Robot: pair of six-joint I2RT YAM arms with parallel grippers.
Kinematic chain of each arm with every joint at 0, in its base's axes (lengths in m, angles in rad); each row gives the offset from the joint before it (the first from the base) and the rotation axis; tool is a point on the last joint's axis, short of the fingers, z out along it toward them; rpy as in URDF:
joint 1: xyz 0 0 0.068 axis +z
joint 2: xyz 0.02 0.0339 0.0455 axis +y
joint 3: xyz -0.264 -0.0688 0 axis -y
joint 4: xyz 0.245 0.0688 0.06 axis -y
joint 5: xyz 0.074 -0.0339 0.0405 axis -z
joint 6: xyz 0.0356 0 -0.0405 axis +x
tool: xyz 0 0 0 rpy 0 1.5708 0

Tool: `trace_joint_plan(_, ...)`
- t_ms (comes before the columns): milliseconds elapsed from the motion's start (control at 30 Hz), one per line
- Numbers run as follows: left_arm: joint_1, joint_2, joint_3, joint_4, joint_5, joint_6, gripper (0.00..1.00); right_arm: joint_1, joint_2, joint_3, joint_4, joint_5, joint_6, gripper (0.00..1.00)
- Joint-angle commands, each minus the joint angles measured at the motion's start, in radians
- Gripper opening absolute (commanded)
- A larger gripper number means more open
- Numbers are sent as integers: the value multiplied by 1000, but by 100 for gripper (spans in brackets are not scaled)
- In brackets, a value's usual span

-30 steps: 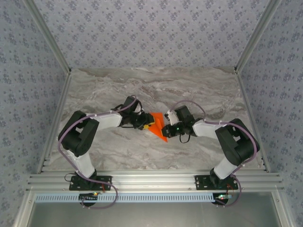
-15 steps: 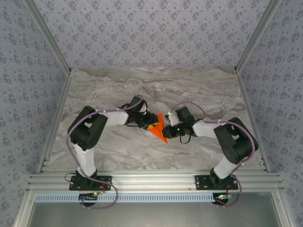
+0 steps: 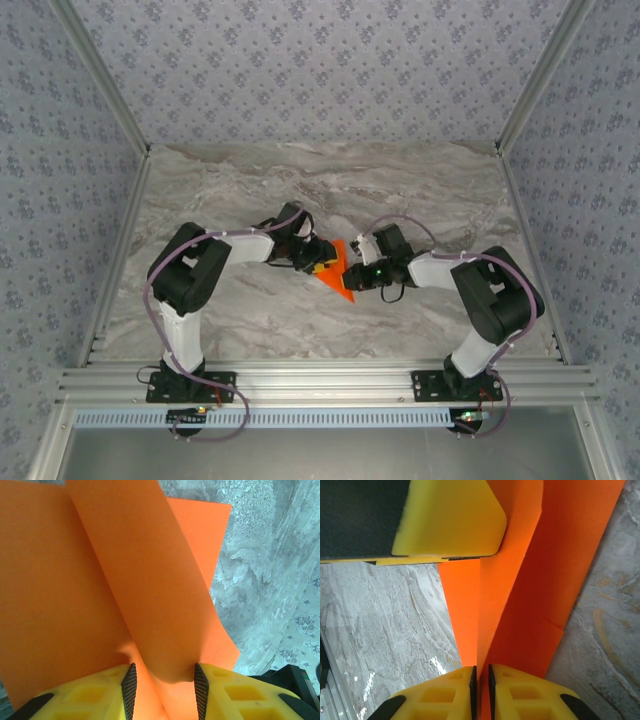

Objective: Fold a paper plane with a square sheet of paper (fold left side to right side)
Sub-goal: Fourth fold the wing at the center of the table.

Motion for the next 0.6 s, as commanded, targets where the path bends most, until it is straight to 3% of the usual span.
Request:
trace_joint_plan(0,-7,23,17,-54,-20,23,38,-11,16,-8,16,-33,18,16)
trace_joint_plan(133,-8,22,17,-60,-22,24,38,-19,9,-4,22,-47,24,18)
trace_joint_plan(433,-6,20,19,-73,-26,32,38,-85,-42,-4,55,-105,83,35)
trace_joint_plan(567,-8,18,20,-73,-27,33,38,-104,-5,40,13,-140,93,36)
